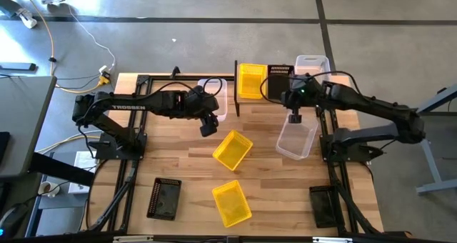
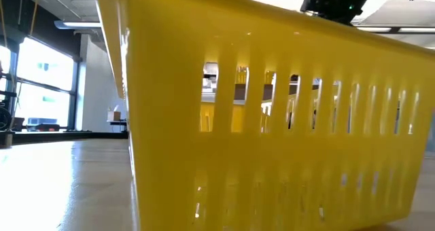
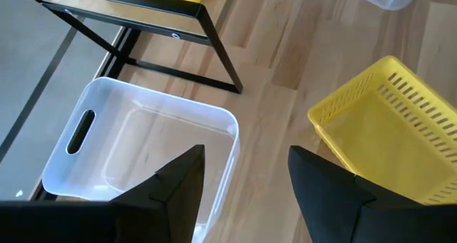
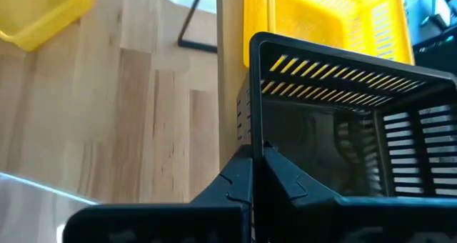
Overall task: Stack baskets on shelf by color
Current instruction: Put the top black bin on the shelf
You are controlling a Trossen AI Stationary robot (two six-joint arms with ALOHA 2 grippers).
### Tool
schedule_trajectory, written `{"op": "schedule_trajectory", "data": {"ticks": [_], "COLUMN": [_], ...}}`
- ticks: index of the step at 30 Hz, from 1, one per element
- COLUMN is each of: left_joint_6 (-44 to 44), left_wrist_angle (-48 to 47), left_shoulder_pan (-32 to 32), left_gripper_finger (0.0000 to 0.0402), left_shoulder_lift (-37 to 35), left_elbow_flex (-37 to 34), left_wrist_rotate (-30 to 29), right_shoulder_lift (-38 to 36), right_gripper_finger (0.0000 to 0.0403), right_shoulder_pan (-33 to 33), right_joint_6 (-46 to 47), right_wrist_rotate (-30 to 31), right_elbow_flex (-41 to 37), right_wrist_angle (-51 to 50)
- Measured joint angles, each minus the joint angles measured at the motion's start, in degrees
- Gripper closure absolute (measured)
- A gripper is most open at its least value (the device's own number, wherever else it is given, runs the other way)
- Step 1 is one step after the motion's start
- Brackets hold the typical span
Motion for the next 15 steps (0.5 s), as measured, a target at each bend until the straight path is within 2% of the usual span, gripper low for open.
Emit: {"op": "schedule_trajectory", "data": {"ticks": [15], "left_joint_6": [1.14], "left_wrist_angle": [-0.04], "left_shoulder_pan": [0.37], "left_gripper_finger": [0.0209], "left_shoulder_lift": [0.0], "left_elbow_flex": [0.0], "left_wrist_rotate": [-0.08], "right_shoulder_lift": [3.16], "right_gripper_finger": [0.0403], "right_shoulder_pan": [-5.33], "right_joint_6": [-0.49], "right_wrist_rotate": [-3.78], "right_elbow_flex": [0.04], "right_wrist_angle": [0.21]}}
